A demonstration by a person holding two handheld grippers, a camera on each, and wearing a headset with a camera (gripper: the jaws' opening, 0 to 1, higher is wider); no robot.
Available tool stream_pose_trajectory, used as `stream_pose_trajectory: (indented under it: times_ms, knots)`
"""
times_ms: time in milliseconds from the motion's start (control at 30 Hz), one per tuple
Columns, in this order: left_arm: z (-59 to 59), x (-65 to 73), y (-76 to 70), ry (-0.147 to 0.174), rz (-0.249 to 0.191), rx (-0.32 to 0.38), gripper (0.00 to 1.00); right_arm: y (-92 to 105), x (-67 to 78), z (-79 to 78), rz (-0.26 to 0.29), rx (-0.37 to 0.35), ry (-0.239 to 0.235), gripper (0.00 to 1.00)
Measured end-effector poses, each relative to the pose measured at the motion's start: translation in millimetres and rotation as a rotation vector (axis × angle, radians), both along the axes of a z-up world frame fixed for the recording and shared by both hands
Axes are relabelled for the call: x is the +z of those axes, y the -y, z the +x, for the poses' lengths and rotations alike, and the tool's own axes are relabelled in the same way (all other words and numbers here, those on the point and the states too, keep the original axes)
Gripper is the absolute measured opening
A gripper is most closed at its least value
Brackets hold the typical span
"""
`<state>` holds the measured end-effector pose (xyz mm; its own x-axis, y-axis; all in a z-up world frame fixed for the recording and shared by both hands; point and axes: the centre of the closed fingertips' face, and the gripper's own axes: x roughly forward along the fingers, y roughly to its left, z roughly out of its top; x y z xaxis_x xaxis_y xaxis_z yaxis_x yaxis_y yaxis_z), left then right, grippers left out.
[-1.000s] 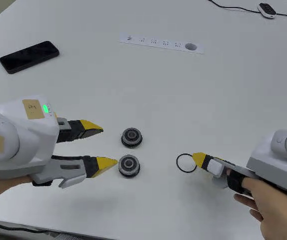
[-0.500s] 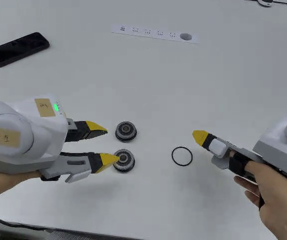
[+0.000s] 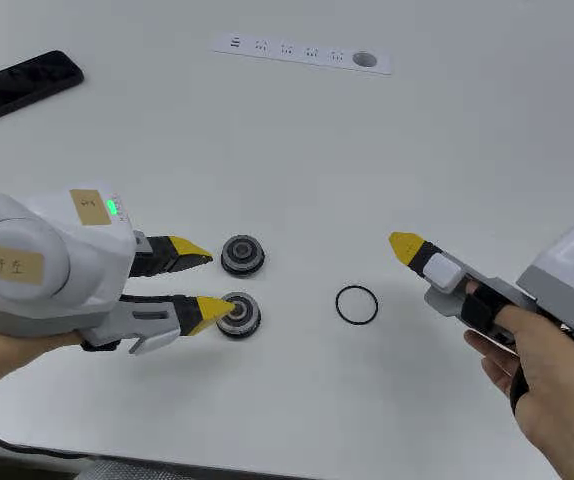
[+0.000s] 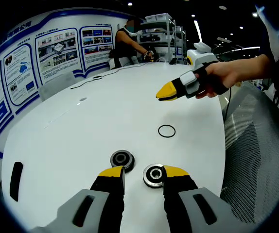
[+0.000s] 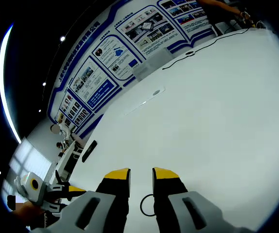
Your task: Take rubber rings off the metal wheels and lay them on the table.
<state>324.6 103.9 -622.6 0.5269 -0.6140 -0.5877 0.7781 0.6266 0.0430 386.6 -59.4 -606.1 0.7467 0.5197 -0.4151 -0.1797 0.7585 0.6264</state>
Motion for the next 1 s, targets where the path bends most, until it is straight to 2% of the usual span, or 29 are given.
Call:
stream_pose_trajectory:
  times_ms: [133,233,367,533,667,767,867,1000]
  knots:
    - [0.5,-1.7,3.9,-0.002,0.003,-0.013,0.3,-4.6,-0.8,-0.2,0.009,0.009,-0.006,0.18]
    - [-1.5,-7.7,8.1,-0.016,0.007,-0.029,0.3,-8.3,-0.8,-0.5,0.026,0.013,-0.012,0.18]
    - [-4.2,-14.6,11.9,-0.028,0.017,-0.042,0.29,-10.5,-1.9,-1.3,0.025,0.022,-0.016,0.18]
    - [-7.6,-19.9,16.3,-0.043,0.009,-0.052,0.26,-9.8,-5.3,-0.9,0.021,0.023,-0.025,0.18]
    - [-12.1,-27.0,18.0,-0.055,0.026,-0.064,0.23,-11.0,-8.1,-0.4,0.026,0.024,-0.033,0.18]
    - [-14.5,-30.5,18.6,-0.058,0.043,-0.08,0.22,-12.7,-9.0,-0.5,0.022,0.03,-0.034,0.18]
    - [-14.6,-30.4,19.5,-0.059,0.038,-0.083,0.21,-15.2,-9.3,-1.4,0.024,0.038,-0.035,0.18]
    - [-13.6,-30.2,20.3,-0.048,0.046,-0.086,0.17,-17.7,-10.6,-3.1,0.03,0.043,-0.039,0.17]
